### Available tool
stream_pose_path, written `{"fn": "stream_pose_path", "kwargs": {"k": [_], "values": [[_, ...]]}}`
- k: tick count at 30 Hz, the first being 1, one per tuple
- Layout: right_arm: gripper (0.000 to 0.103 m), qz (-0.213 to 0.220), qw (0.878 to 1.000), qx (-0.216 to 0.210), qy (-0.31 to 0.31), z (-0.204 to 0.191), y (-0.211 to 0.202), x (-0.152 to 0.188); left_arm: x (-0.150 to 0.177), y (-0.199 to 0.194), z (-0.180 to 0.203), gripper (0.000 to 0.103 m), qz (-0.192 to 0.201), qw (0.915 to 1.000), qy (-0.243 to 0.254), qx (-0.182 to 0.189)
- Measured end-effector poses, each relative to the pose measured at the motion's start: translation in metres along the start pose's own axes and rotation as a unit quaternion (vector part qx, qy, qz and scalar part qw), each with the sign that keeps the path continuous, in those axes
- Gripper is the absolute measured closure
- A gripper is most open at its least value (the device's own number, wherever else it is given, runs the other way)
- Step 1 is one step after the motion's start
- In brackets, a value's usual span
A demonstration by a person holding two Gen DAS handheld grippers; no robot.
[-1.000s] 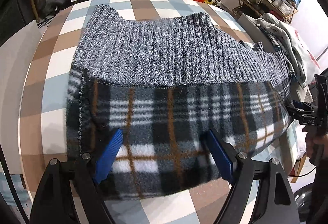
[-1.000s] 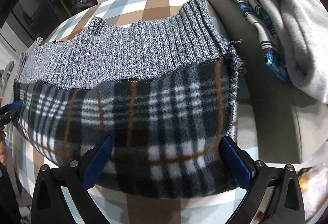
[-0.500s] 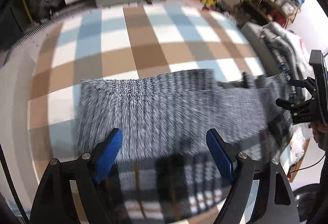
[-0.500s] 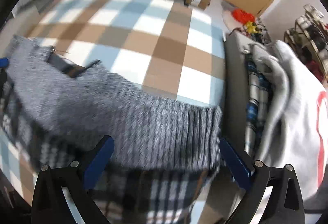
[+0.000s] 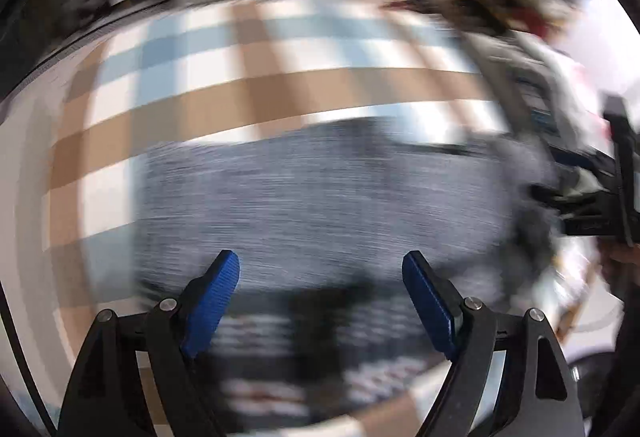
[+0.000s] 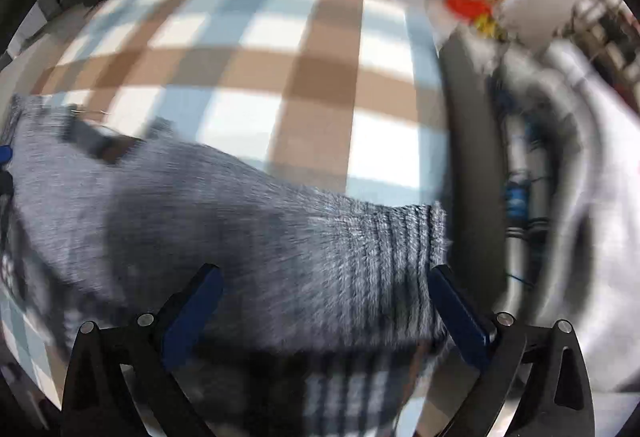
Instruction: Fold large clothes
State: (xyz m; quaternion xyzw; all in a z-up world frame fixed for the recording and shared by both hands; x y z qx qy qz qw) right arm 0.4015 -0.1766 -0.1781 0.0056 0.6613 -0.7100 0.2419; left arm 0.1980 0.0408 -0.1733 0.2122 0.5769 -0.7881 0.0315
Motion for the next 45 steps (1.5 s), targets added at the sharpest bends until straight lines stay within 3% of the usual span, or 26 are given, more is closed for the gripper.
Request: {"fn": "stream_pose_path", "kwargs": {"k": [3,5,9,14,17,22,25,27,28,32,33,40,42,45], "values": [[0.000,0.033,0.996,-0.073,-0.034,-0.037,-0.035,0.008,0.007,-0.003,0.043,0.023,-0.012,0.9981,0.050,0.035],[0.000,0.015,0.993,-0.097,-0.061,-0.067,-0.040,0.018,0.010,0.006,0.054,0.023,-0.023,0.9968,0.069,0.032],[0.000,-0.017,0.992,-0.056,-0.113,-0.100,-0.015,0.031,0.016,0.041,0.041,0.023,-0.058,0.9977,0.036,0.005],[0.000,-0.026,0.993,-0.104,-0.058,-0.088,0.025,0.030,0.017,0.059,0.022,0.014,-0.036,0.9982,0.016,0.045],[0.000,0.005,0.993,-0.112,-0.043,-0.084,0.023,0.038,0.017,0.059,0.025,0.010,-0.036,0.9979,0.031,0.043],[0.000,0.053,0.992,-0.115,-0.009,-0.071,-0.023,0.076,0.025,0.039,0.045,0.009,-0.040,0.9984,0.037,-0.014],[0.000,0.123,0.985,-0.117,0.036,-0.038,-0.069,0.115,0.035,0.024,0.064,0.009,-0.030,0.9978,0.059,0.001],[0.000,0.151,0.976,-0.125,0.096,-0.013,-0.082,0.144,0.039,0.016,0.084,0.009,-0.018,0.9975,0.067,0.009],[0.000,0.151,0.964,-0.161,0.146,0.004,-0.084,0.164,0.039,0.014,0.096,0.009,-0.013,0.9969,0.074,0.024],[0.000,0.121,0.887,-0.302,0.329,0.052,-0.054,0.222,0.032,0.017,0.130,0.009,-0.006,0.9931,0.108,0.047],[0.000,0.119,0.879,-0.311,0.341,0.055,-0.052,0.225,0.031,0.021,0.137,0.009,-0.009,0.9921,0.115,0.048],[0.000,0.116,0.847,-0.354,0.379,0.059,-0.030,0.220,0.035,0.056,0.134,0.009,-0.055,0.9914,0.116,0.027],[0.000,0.107,0.836,-0.371,0.390,0.062,-0.016,0.207,0.038,0.058,0.127,0.009,-0.048,0.9903,0.126,0.034],[0.000,0.101,0.842,-0.354,0.394,0.060,-0.007,0.199,0.041,0.055,0.122,0.009,-0.042,0.9893,0.133,0.042]]}}
Point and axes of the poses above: each gripper's, at about its wrist camera, not at the fingertips, and y roughly the way its jaws point, z to its right, x to its underside, the point moved 2 cm from there along y, roughly the way its jaws point, and after that the axes turned 1 degree about -y, right-handed, at the moved point
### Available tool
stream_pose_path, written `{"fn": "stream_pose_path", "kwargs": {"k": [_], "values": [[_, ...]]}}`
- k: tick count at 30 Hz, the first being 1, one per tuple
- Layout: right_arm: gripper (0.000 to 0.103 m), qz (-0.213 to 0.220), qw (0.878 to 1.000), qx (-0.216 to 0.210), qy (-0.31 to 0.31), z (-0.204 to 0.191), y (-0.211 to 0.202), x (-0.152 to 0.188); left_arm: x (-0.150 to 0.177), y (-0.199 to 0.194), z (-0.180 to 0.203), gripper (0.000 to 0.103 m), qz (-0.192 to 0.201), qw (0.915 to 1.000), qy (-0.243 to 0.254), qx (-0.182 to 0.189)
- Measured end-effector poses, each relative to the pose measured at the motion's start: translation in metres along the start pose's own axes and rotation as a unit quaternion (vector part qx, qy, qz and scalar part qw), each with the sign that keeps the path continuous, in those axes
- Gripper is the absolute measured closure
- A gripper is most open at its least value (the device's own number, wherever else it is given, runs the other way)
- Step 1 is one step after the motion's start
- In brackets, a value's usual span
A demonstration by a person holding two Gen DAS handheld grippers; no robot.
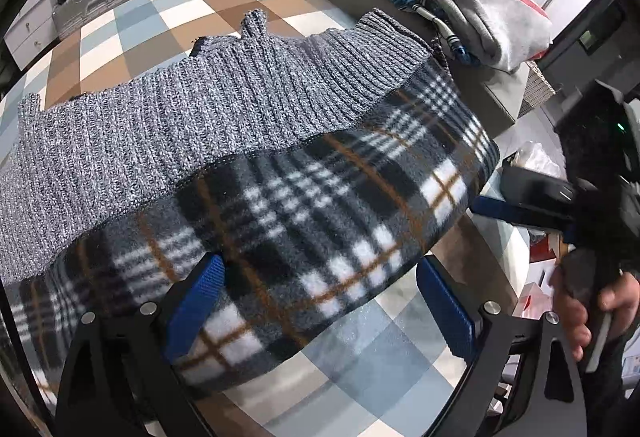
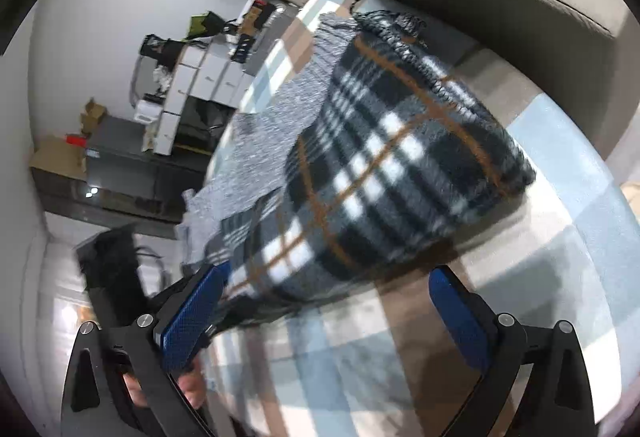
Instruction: Fold large clothes
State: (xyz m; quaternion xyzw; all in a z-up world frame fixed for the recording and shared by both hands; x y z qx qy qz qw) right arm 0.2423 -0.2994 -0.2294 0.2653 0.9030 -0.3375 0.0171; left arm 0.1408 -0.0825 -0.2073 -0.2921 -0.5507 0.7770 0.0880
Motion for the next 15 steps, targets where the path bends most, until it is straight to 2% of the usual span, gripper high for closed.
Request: {"fn": "stream_pose_path", "kwargs": {"k": [5,12,15], "values": [[0.000,0.017,1.000,0.018,0.014,0.003,0.014,-0.011,0.006,-0.002,-0.004,0.008,0.010,0.9999,0.005,0.005],[0.000,0.030,0.998,0.049,-0.011,-0.001,0.030,-0.015,0.020,-0.003,0.004,0.007,0.029,0.9982,0.053,-0.001],[0.000,0.045,0.997,0.058,-0.020,-0.004,0.033,-0.019,0.023,-0.006,0.000,0.007,0.032,0.9982,0.051,0.010]]}}
Point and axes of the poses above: each gripper's, at about its wrist camera, not at the fingertips, and y roughly the way its jaws point, z to its right, x to its underside, the point moved 2 cm from there along y, roughly the way its jaws point, and after that the axes turned 1 degree about -y, right-handed, at the moved point
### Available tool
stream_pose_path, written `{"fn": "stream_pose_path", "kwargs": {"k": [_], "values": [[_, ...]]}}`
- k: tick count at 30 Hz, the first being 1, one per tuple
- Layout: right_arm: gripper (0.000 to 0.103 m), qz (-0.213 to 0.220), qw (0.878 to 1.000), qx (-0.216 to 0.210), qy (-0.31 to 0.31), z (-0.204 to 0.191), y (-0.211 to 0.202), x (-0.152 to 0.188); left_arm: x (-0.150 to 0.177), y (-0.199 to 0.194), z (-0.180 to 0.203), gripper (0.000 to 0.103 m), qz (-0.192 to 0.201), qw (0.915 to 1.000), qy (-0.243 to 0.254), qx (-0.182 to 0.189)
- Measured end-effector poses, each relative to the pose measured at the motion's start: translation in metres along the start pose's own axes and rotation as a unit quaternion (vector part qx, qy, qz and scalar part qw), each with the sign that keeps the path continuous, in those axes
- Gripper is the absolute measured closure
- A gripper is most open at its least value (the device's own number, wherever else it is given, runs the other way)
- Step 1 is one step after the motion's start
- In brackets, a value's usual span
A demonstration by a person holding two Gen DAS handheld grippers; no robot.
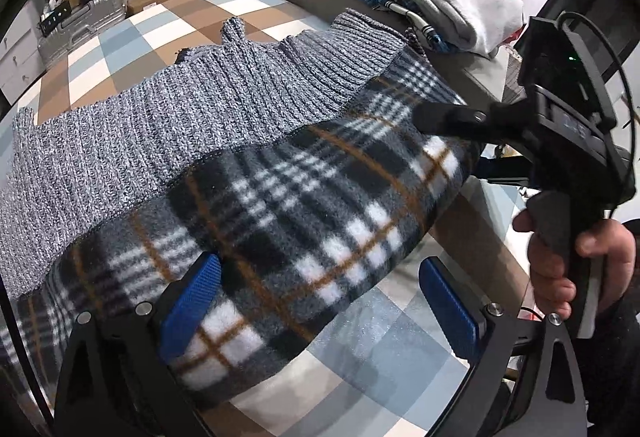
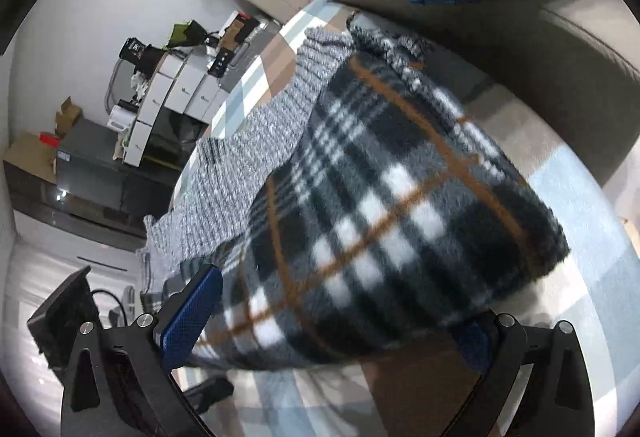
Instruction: Fold large clothes
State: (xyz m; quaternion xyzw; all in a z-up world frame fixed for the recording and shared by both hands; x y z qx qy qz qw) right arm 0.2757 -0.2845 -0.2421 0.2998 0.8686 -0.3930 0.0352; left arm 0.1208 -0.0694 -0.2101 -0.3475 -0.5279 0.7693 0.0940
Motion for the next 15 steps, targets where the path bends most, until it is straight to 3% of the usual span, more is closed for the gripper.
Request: {"fn": "stream_pose_path", "kwargs": {"k": [7,10,15], "values": [[0.000,0.036,0.999,0.034,-0.017,-0.010,0.011,-0.010,0.003,-0.008,-0.005,0.007,0.008,0.9998,0.002,0.021],[0.000,0.049,0.998,0.035,-0.019,-0.013,0.015,-0.012,0.006,-0.014,-0.010,0.007,0.014,0.9988,0.006,0.047],[0.022,0.099,0.994,0.017,-0.034,-0.019,-0.004,-0.011,0.008,-0.021,-0.017,0.007,0.015,0.9967,-0.010,0.079]]}}
Point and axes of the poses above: each gripper's, at about its wrist camera, not at the fingertips, and y roughly the way its jaws point, z to its right, x to its underside, the point moved 2 cm from there along y, roughly the way its jaws point, and after that the axes turned 1 degree about -y, right-handed, at the moved point
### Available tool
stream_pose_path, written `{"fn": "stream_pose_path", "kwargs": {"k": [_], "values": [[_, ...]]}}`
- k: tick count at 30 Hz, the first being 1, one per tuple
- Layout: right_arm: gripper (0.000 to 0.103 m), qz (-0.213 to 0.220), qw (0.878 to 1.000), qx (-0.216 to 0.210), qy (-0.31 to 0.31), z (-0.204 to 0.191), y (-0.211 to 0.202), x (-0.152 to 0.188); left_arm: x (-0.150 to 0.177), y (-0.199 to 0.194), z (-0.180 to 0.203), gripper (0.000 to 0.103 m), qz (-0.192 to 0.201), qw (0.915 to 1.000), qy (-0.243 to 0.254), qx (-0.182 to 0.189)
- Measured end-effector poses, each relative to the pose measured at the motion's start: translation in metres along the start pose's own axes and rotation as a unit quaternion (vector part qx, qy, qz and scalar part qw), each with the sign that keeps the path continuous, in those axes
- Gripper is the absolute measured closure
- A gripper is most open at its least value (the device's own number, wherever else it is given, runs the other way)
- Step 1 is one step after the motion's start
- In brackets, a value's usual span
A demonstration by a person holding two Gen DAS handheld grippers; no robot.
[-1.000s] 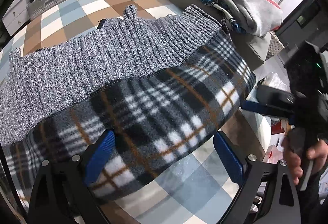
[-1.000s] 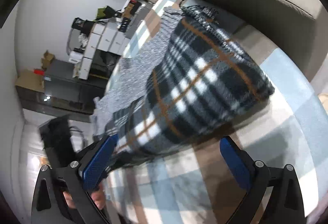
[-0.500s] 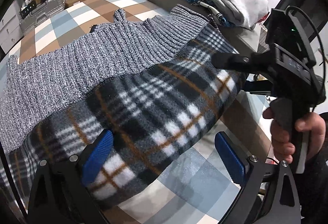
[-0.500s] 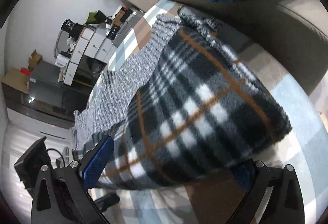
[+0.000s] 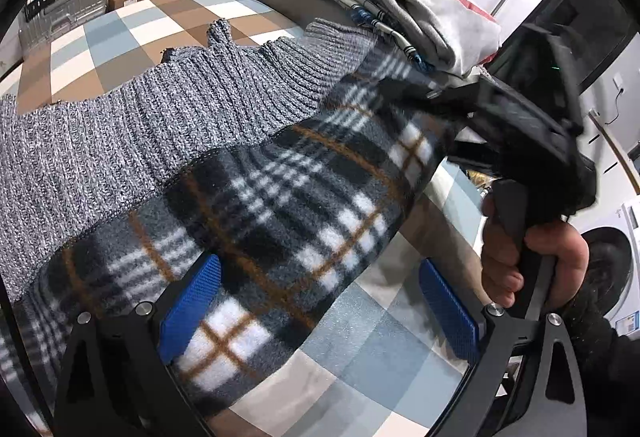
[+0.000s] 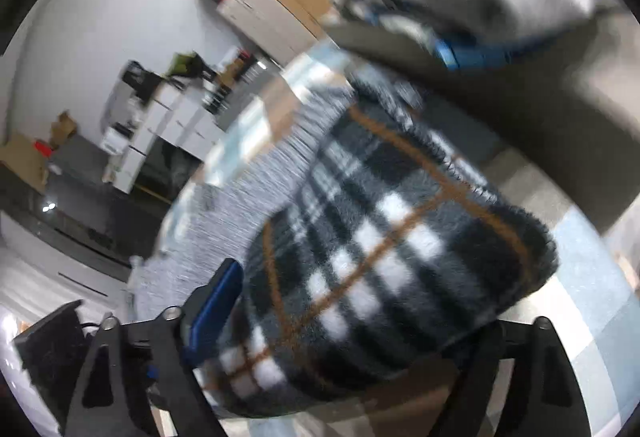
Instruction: Fold large clothes
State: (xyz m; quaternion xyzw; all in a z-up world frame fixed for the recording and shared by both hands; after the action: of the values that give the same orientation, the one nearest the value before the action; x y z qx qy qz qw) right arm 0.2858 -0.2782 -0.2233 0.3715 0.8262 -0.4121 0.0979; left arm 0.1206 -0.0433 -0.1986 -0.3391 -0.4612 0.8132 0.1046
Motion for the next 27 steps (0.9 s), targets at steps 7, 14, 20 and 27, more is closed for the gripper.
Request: {"fn": "stream_pose_path", "kwargs": {"k": [7,14,20,27], "values": [[0.022,0.007,0.999,-0.025,-0.032,-0.007,-0.005,0.000,0.000,0.001,0.005,0.007,-0.004,1.0000,0.008,-0.001],[0.022,-0.070,0.990,-0.066,0.105,0.023,0.021,-0.001,-0.002,0.000,0.001,0.007,0.005,1.0000,0.000,0.002],[0.060,-0.028,0.991,-0.071,0.108,0.027,0.013,-0.009,-0.007,-0.007,-0.009,0.007,0.007,0.9985,-0.039,0.037],[0.074,0.020,0.998,-0.057,0.024,0.007,-0.008,0.000,-0.009,0.004,0.002,0.007,-0.007,0.9997,-0.024,0.004]]}}
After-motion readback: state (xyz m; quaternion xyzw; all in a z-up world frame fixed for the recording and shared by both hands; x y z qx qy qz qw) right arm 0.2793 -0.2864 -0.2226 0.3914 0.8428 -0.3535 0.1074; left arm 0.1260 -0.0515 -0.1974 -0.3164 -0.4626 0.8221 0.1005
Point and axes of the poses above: each gripper's, at about its wrist camera, not at the fingertips, and y roughly the way its jaws point, z to its right, x to its underside, the point moved 2 cm from there along y, roughly the way its jaws point, and after that the axes turned 1 degree about -y, right-handed, at the moved point
